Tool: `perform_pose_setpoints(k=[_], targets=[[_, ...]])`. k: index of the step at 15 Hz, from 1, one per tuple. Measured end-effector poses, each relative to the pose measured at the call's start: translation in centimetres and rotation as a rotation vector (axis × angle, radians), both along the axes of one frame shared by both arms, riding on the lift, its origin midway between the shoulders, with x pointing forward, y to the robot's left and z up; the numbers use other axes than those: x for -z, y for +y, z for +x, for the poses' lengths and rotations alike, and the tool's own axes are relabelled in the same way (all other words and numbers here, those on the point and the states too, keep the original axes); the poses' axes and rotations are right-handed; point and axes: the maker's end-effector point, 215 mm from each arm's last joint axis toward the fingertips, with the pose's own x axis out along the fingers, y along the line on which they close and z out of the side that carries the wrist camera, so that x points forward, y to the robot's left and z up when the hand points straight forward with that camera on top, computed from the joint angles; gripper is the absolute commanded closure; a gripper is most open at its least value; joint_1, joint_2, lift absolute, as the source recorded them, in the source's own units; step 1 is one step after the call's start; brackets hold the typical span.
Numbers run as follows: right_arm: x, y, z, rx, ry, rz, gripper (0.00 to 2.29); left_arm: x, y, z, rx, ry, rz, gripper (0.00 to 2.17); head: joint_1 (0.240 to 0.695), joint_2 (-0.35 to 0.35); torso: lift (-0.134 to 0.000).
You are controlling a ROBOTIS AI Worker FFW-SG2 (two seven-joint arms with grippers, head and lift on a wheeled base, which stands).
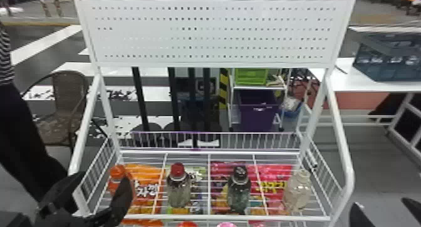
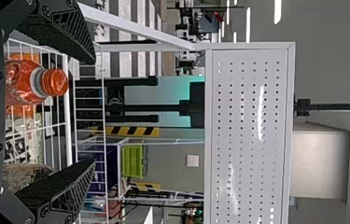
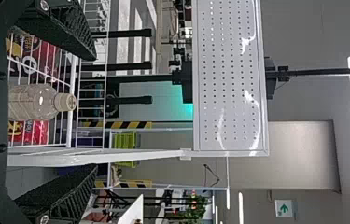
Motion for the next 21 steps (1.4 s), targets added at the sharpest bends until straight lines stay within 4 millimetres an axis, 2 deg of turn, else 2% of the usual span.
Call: perform_pose_setpoints(k=[9,11,14,16,21], targets=[[0.0,0.0,0.2,-0.002,0.002,-0.003,0.07,-0.1,0.0,0.1,0.001,0.002,0.001,0.14,0.499,0.000,0.000],[0.8,0.1,0.3,-0.002,0.015,-0.001,0.07,-0.1,-0.1,0.1,0.001,0.002,0.000,0.14,0.499,0.000,0.000],[4.8,1.6,0.9,-0.021,0.045,-0.006,0.07,-0.1,-0.3,0.1,0.004,0.002,-0.001,0.14,0.499,0.000,0.000],[8.5,3.8,1.7,-0.052,0.051,-0.005,0.08,0.1,-0.6,0.1,0.008,0.008,-0.001,0.14,0.499,0.000,0.000],[14.0,10.1,4.6,-0.127,-0.025,0.046,0.09,1.4,-1.7,0.3,0.022,0.054,0.017,0.14,0.499,0.000,0.000]])
